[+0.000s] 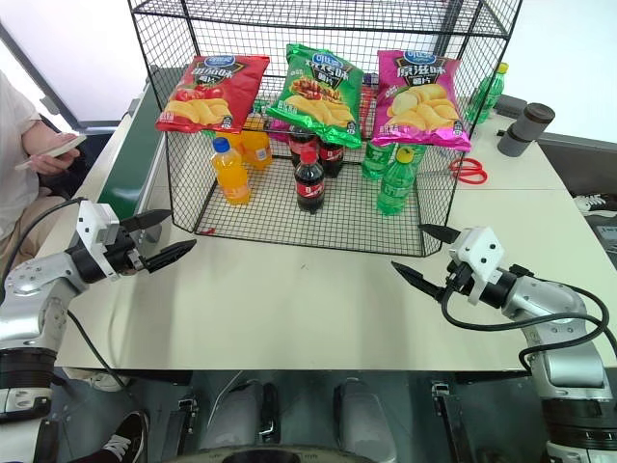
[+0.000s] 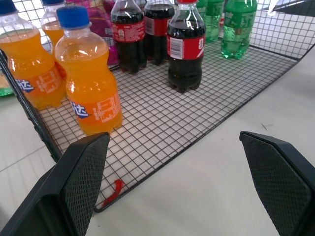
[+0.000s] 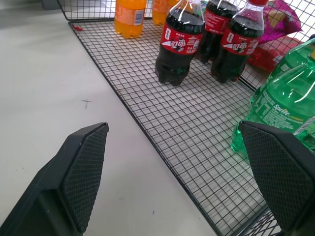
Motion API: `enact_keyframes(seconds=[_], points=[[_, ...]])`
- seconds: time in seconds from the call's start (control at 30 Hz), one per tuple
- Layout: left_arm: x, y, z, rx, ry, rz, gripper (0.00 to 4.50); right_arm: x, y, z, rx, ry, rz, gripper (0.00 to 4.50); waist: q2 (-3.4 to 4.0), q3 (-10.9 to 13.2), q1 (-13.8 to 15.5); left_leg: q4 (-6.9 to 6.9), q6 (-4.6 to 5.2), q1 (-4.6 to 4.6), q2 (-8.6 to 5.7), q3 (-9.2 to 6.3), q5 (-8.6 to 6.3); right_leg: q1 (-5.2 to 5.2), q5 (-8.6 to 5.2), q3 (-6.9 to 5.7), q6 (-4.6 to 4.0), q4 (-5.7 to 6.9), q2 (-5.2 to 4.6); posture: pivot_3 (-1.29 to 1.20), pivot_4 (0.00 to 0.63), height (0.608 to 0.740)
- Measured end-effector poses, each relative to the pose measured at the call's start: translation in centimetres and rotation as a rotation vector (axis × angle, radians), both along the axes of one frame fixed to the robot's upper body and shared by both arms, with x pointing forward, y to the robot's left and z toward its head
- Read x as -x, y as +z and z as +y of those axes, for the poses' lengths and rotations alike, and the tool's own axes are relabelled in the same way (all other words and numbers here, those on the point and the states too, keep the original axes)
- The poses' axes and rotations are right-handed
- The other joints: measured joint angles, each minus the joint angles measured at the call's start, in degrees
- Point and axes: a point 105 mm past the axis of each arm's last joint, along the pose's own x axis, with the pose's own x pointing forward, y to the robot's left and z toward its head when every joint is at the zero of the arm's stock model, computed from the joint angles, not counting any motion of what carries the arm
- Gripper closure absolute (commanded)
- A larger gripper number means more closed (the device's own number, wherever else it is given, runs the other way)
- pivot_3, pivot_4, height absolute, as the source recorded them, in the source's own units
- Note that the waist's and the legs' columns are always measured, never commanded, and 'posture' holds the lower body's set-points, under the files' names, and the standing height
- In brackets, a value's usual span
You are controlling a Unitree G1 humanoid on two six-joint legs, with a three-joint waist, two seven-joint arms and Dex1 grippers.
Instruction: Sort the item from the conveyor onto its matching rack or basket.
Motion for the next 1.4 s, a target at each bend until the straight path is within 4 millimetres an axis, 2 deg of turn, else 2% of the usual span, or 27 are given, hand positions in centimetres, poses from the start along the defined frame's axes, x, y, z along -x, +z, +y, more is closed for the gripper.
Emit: enact_keyframes(seconds=[0.3, 0.87, 1.4], points=[[0.4, -0.8, -0.3, 0.018, 0.012, 0.014, 0.00, -0.5, 0.8, 0.3, 0.008, 0.016, -0.030, 0.08, 0.00, 0.0, -0.1, 0.00, 0.00, 0.00, 0.01, -0.01, 0.00, 0.00, 0.00, 0.00, 0.00, 0.00, 0.01, 0.00, 0.150, 0.740], [0.4, -1.2, -0.7, 0.018, 0.003, 0.023, 0.00, -0.7, 0.7, 0.5, 0.039, 0.030, -0.023, 0.08, 0.00, 0.0, 0.0, 0.02, 0.00, 0.00, 0.00, 0.00, 0.00, 0.01, 0.00, -0.01, 0.01, 0.01, 0.00, 0.00, 0.150, 0.740], [-0.1, -0.5, -1.6, 0.027, -0.021, -0.015, 0.00, -0.8, 0.4, 0.9, 0.057, 0.036, -0.030, 0.08, 0.00, 0.0, 0.0, 0.02, -0.01, 0.00, 0.00, 0.00, 0.00, 0.02, 0.00, -0.01, 0.01, 0.02, 0.01, 0.00, 0.150, 0.740]])
